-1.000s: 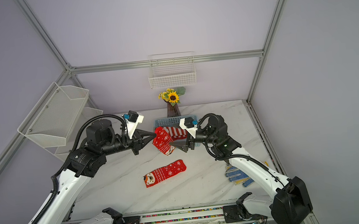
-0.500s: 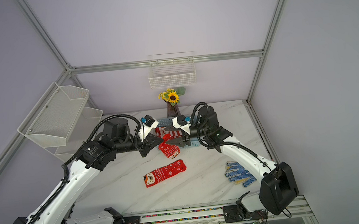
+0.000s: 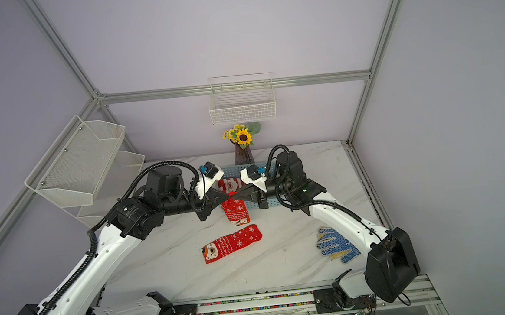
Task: Place the socks together as a pair
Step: Pick up the sock at the center of the board, then place the sock in the sock.
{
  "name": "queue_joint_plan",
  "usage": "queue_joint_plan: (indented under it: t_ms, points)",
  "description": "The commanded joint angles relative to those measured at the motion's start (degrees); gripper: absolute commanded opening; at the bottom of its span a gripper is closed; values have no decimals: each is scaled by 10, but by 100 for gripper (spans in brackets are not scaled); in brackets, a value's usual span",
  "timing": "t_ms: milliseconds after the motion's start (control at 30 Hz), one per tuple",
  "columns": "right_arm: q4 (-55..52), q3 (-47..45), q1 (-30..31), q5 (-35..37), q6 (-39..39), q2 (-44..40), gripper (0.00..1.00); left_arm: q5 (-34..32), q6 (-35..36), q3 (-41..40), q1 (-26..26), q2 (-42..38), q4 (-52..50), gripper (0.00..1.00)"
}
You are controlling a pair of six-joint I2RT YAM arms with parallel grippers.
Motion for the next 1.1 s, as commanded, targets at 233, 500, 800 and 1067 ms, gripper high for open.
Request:
queue_joint_plan:
  t_ms: [233,500,800,1067]
  points:
    - [7,-77,129,327,249,-79,0,-433,-246,-110,5,-68,82,100]
    - [-61,-94,228,669,606,-109,0,-455,-415,-245,69,-165,61,100]
    - [115,-66,375,806,709,-37,0,-383,-479,-319,120,-228,15,100]
    - [156,-119,398,939,801,-28,0,-381,-497,-355,119,-260,26,100]
